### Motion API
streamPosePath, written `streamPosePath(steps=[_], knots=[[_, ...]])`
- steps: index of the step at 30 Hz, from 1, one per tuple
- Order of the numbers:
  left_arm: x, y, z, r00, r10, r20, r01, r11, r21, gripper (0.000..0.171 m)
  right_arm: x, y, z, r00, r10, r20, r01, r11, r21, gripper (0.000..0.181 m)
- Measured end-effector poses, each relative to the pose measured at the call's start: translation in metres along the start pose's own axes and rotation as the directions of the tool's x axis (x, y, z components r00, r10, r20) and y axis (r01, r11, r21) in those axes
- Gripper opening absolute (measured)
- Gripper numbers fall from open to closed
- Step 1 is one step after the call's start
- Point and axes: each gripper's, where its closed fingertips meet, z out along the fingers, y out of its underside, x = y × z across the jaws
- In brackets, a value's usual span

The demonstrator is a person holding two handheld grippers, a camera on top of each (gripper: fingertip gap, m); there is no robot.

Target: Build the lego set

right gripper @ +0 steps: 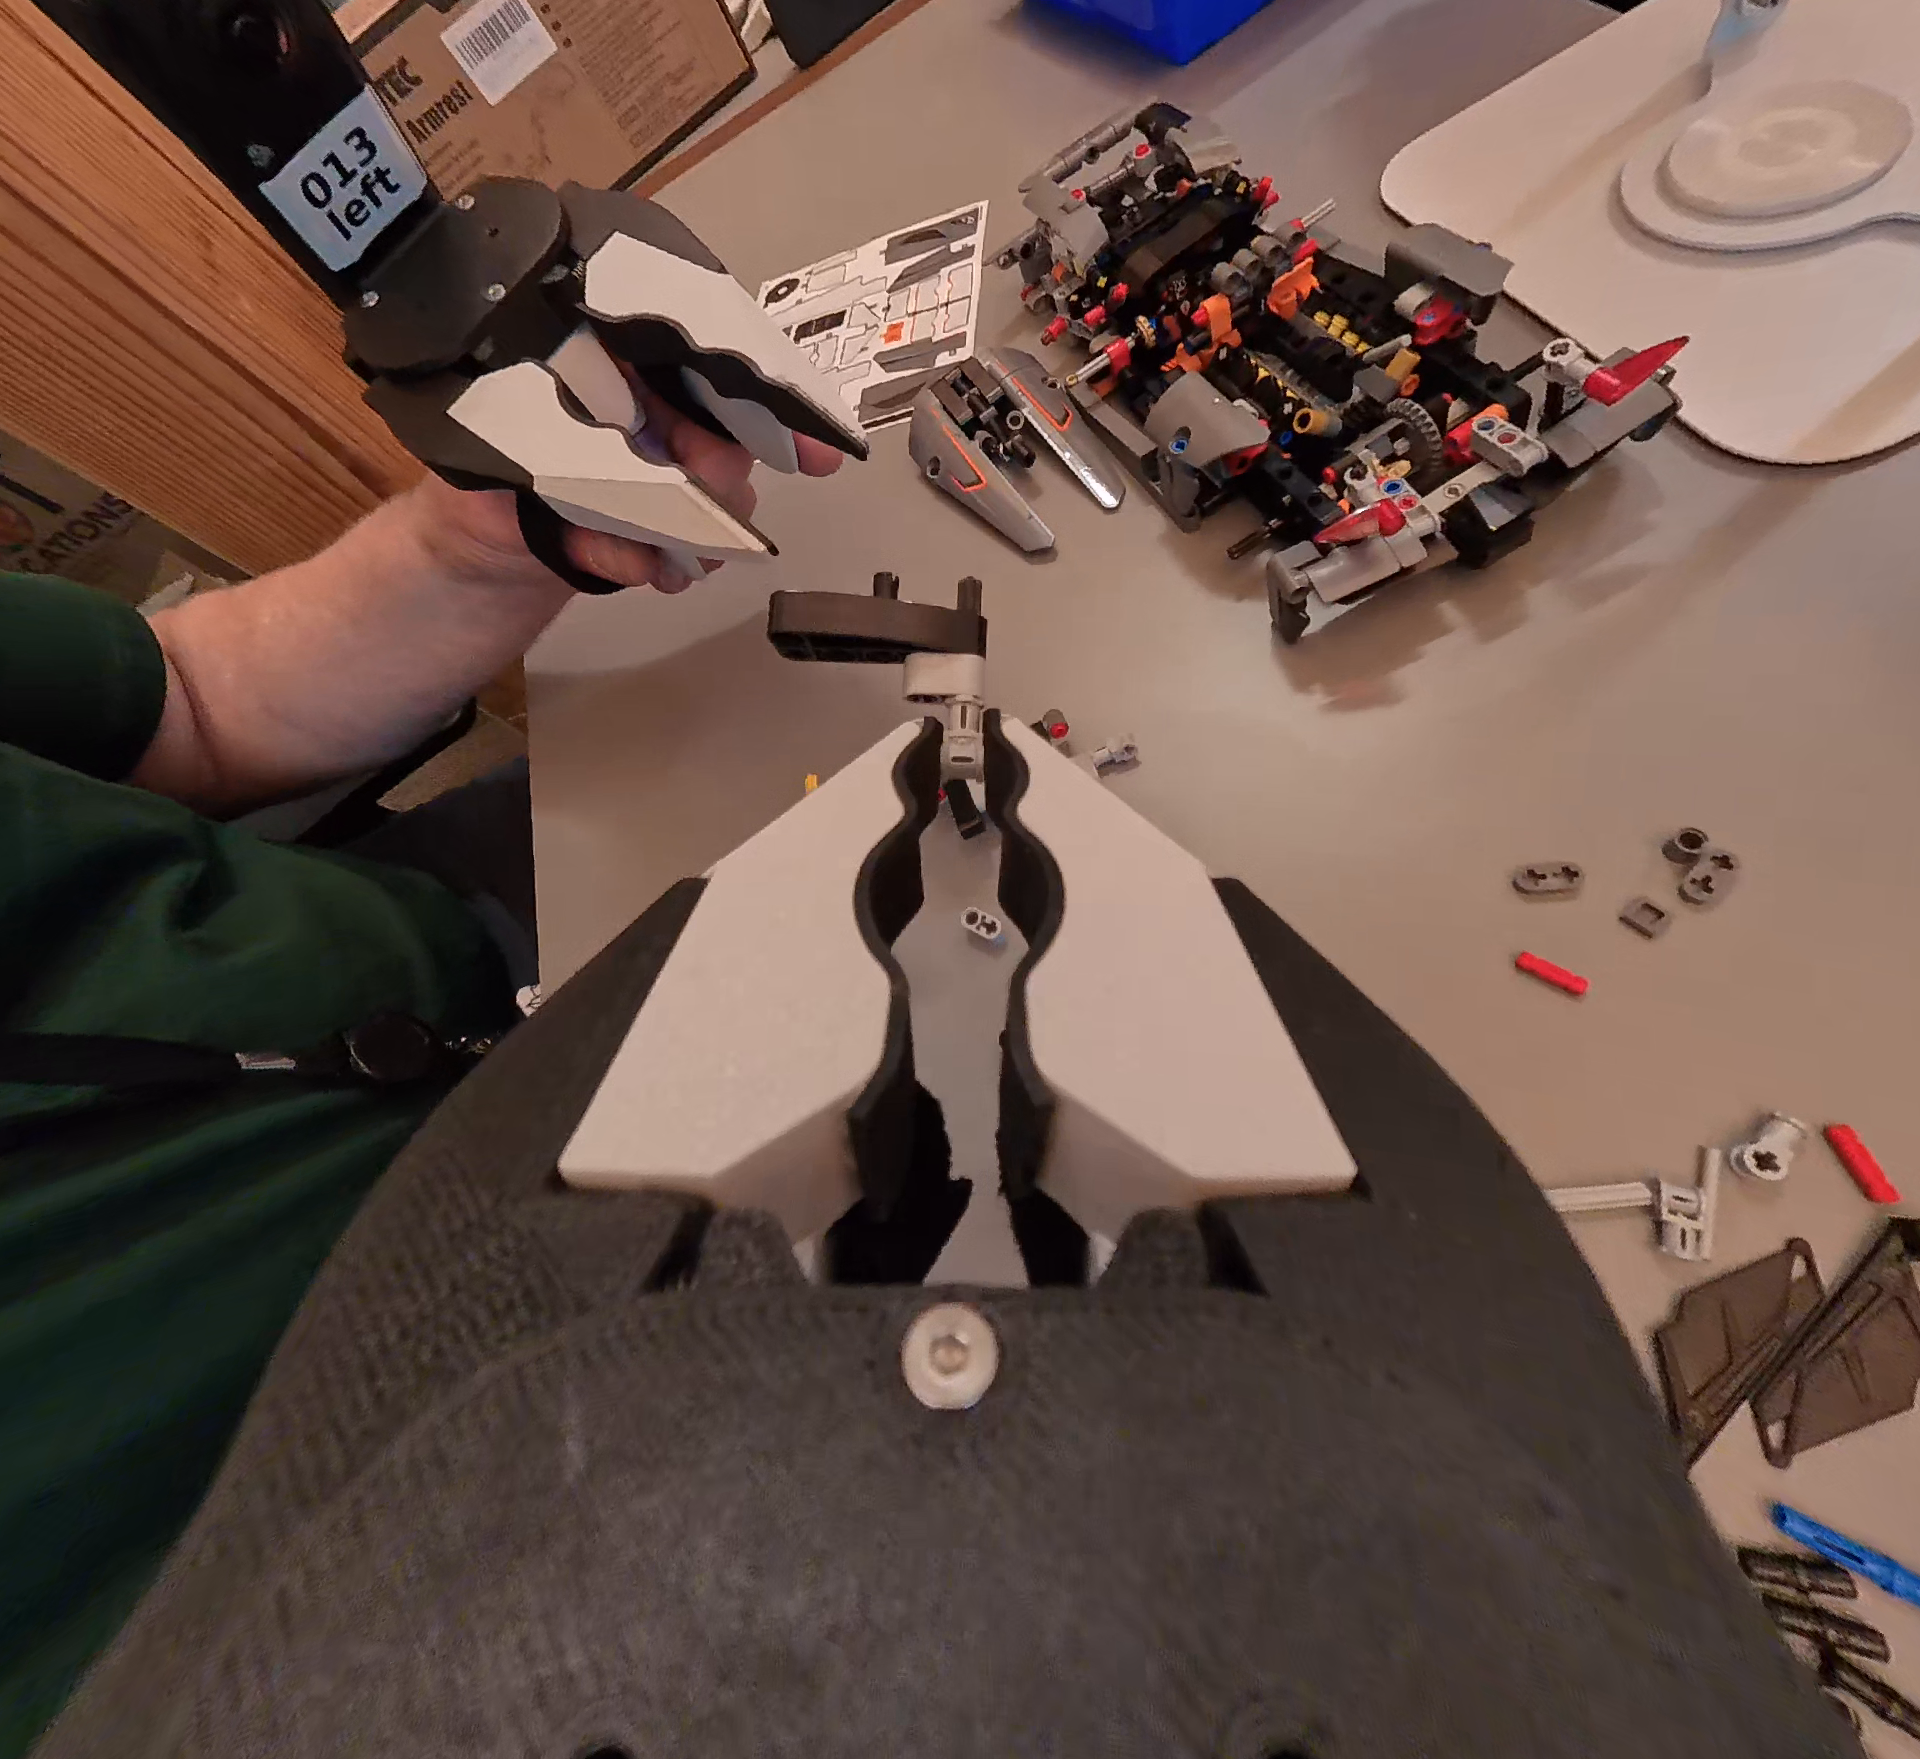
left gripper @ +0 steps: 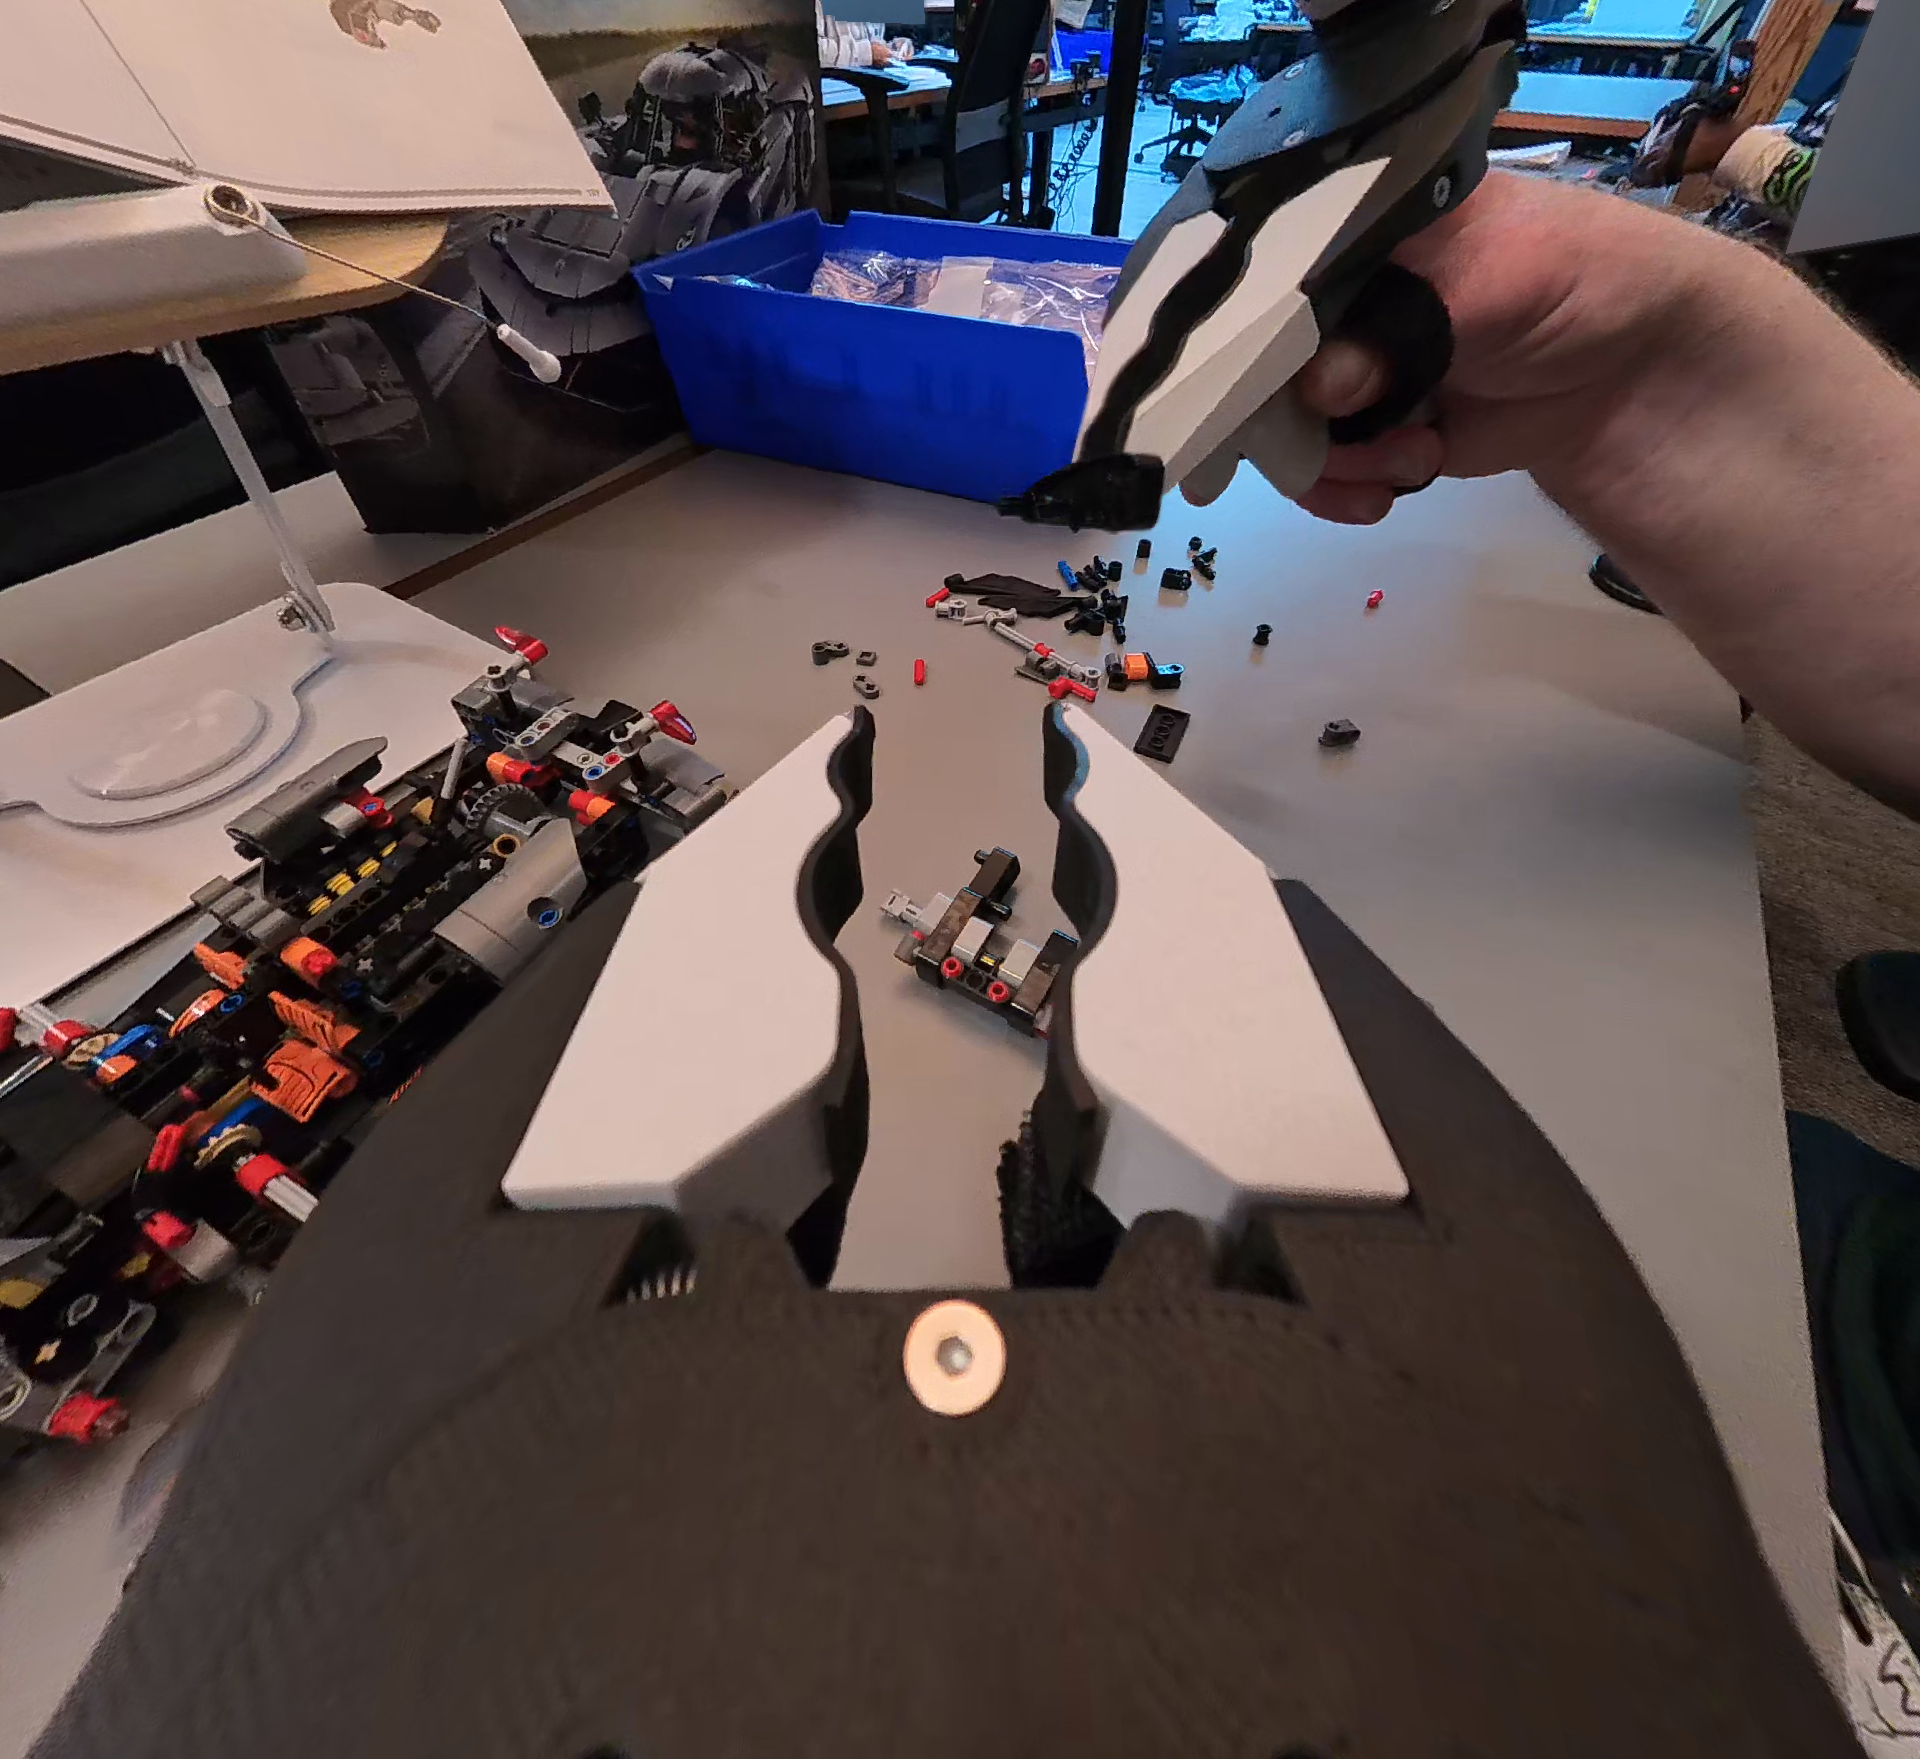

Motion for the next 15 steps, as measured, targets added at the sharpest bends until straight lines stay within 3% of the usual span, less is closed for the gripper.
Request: streamPosePath(steps=[8, 12, 15], knots=[[0.011, -0.005, 0.005, 0.998, 0.058, -0.035, -0.058, 0.998, 0.002, 0.035, -0.006, 0.012, 0.004, 0.998, 0.027, 0.064, -0.024, 0.999, -0.046, 0.006], [0.03, -0.013, 0.011, 0.961, 0.273, -0.033, -0.273, 0.962, -0.003, 0.041, -0.013, 0.016, 0.006, 0.988, 0.055, 0.142, -0.046, 0.997, -0.068, 0.005], [0.047, -0.016, 0.018, 0.871, 0.489, -0.034, -0.49, 0.871, -0.041, 0.041, -0.018, 0.021, 0.009, 0.98, 0.068, 0.186, -0.049, 0.993, -0.106, 0.005]])
